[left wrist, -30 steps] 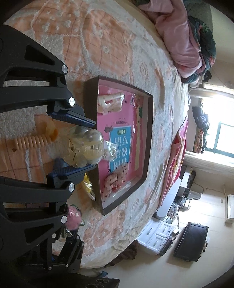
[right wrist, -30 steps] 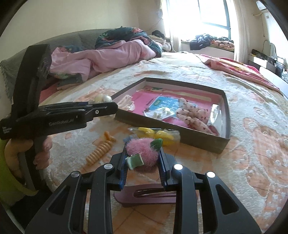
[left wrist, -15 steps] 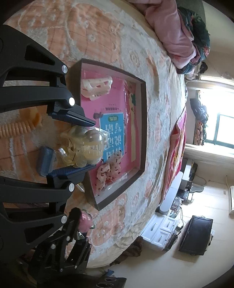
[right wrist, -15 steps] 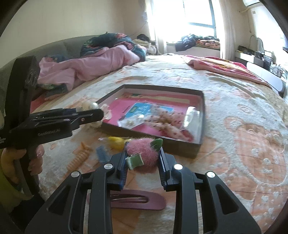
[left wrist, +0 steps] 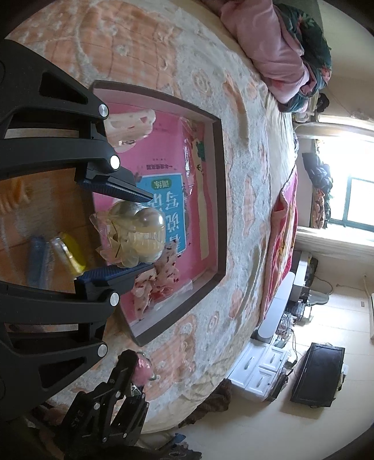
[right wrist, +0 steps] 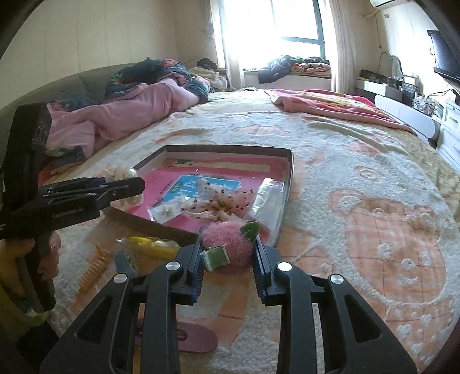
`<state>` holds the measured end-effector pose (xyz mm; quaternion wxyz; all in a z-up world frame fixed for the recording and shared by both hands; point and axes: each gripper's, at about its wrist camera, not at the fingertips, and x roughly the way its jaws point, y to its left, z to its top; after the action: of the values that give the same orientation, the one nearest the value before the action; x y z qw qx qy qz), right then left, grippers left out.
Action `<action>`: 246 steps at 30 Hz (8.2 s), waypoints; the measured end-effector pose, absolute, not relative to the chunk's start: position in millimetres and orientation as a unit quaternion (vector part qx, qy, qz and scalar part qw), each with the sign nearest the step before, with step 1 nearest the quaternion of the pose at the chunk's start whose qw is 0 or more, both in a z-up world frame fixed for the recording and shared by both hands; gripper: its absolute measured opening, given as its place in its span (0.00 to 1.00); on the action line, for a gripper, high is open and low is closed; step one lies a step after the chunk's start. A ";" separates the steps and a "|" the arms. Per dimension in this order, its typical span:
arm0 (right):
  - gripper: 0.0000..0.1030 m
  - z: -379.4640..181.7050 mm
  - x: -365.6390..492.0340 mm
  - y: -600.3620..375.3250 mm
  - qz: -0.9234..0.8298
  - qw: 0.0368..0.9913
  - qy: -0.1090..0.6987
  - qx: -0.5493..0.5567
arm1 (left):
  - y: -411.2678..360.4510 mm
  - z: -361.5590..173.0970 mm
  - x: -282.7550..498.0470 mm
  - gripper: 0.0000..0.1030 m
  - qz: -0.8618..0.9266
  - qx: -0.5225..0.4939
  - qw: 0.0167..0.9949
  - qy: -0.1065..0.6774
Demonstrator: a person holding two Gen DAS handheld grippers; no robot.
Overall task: Organize jewelry
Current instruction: 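Carry the clear bottle and pink pom-pom into the tray and open both tools, then withdraw both tools from the tray toward the remaining items, then grasp the orange spiral hair tie with the left tool while the right tool grasps the yellow hair-tie bag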
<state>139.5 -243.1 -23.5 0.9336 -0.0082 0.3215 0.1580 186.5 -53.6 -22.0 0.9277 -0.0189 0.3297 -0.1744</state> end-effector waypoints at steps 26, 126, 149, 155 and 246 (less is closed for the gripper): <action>0.27 -16.3 209.3 -225.9 0.142 0.939 0.311 -0.040 | -44.5 -48.6 231.5 0.32 -0.158 -0.024 0.921 0.356; 0.85 3.3 138.3 -239.1 0.168 0.941 0.295 -0.005 | -14.2 -3.5 158.1 0.89 -0.104 -0.059 0.943 0.312; 0.85 -14.4 109.1 -232.5 0.185 0.932 0.312 -0.022 | -1.1 -21.0 129.3 0.89 -0.082 -0.056 0.938 0.331; 0.85 -18.7 105.1 -225.5 0.194 0.928 0.317 -0.027 | 3.4 -27.5 123.0 0.89 -0.076 -0.053 0.936 0.340; 0.07 -38.0 129.4 -169.8 0.279 0.896 0.344 -0.033 | 5.4 -46.6 106.9 0.11 -0.114 -0.053 0.921 0.368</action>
<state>129.4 -169.8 -38.0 0.8960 -0.0329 0.3444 0.2786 106.9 5.4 -46.6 0.9214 -0.0534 0.3679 -0.1137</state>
